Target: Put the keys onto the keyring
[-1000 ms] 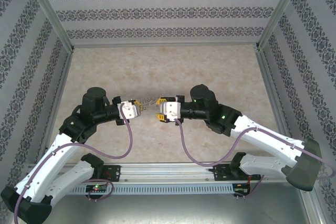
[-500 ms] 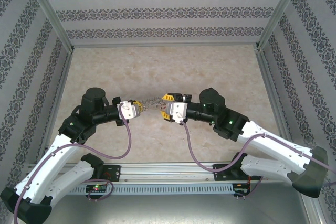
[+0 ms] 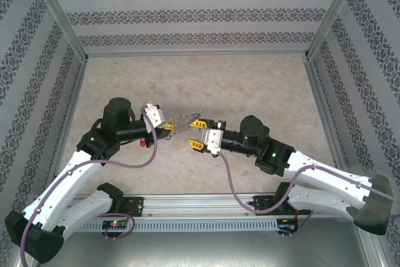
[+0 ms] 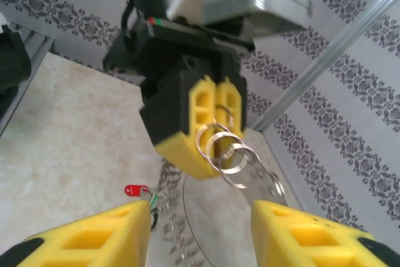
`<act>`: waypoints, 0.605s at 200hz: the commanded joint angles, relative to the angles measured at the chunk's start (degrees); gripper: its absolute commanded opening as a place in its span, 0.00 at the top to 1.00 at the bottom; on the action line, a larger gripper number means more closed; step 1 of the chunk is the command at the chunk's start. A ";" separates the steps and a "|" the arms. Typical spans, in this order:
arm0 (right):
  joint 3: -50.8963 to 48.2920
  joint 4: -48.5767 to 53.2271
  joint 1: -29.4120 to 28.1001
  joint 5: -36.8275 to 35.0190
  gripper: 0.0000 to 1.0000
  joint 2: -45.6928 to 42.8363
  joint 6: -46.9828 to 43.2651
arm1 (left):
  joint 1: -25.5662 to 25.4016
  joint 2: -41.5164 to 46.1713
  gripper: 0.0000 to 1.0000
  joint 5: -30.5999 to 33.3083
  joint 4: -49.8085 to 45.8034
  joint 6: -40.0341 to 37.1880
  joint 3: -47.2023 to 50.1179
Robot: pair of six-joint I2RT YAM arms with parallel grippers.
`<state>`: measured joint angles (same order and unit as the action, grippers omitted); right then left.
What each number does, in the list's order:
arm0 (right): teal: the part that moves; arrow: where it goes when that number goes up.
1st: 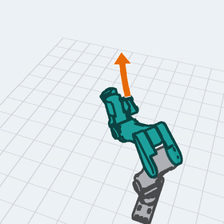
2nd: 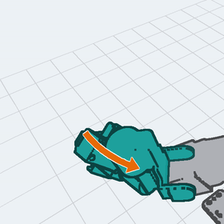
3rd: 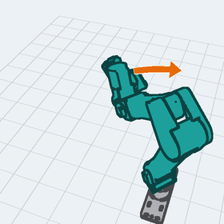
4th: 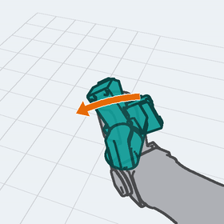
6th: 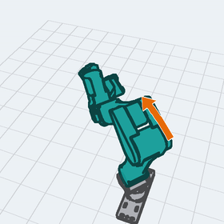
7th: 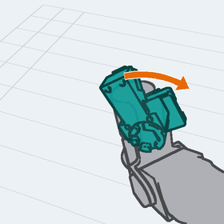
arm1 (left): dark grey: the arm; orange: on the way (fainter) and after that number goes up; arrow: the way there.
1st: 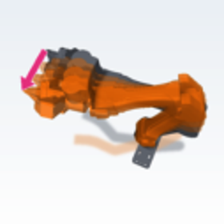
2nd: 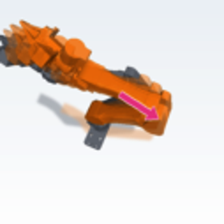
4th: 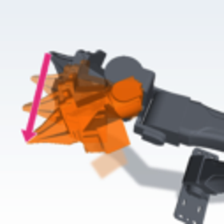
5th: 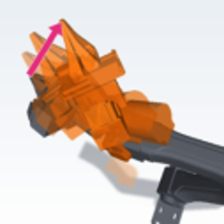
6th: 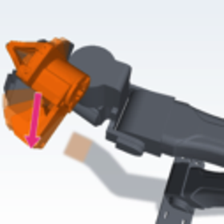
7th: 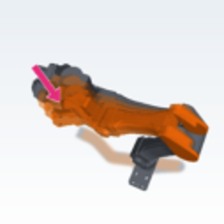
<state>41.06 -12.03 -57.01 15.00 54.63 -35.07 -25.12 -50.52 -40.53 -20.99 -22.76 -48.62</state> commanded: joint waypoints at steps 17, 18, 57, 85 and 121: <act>1.36 -5.72 -3.60 -8.64 0.53 2.92 -7.44 | 0.06 0.29 1.00 -2.72 3.03 10.81 -3.47; 1.38 -5.81 -3.66 -8.79 0.53 2.97 -7.63 | 0.07 0.36 1.00 -2.67 3.09 10.81 -3.40; 2.01 -11.46 -5.43 -15.54 0.60 5.91 -12.54 | 0.06 1.23 1.00 -2.22 2.51 10.19 -3.15; 2.07 -13.70 -5.60 -18.27 0.63 6.42 -15.54 | -0.01 0.78 1.00 -2.62 2.32 10.33 -3.26; 3.30 -14.47 -6.17 -19.53 0.64 8.39 -18.14 | 0.06 0.51 1.00 -2.85 2.18 10.29 -3.22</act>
<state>41.98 -23.35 -62.30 -1.63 61.60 -50.02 -25.12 -50.39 -41.60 -20.97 -13.50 -49.65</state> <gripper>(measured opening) 0.368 0.116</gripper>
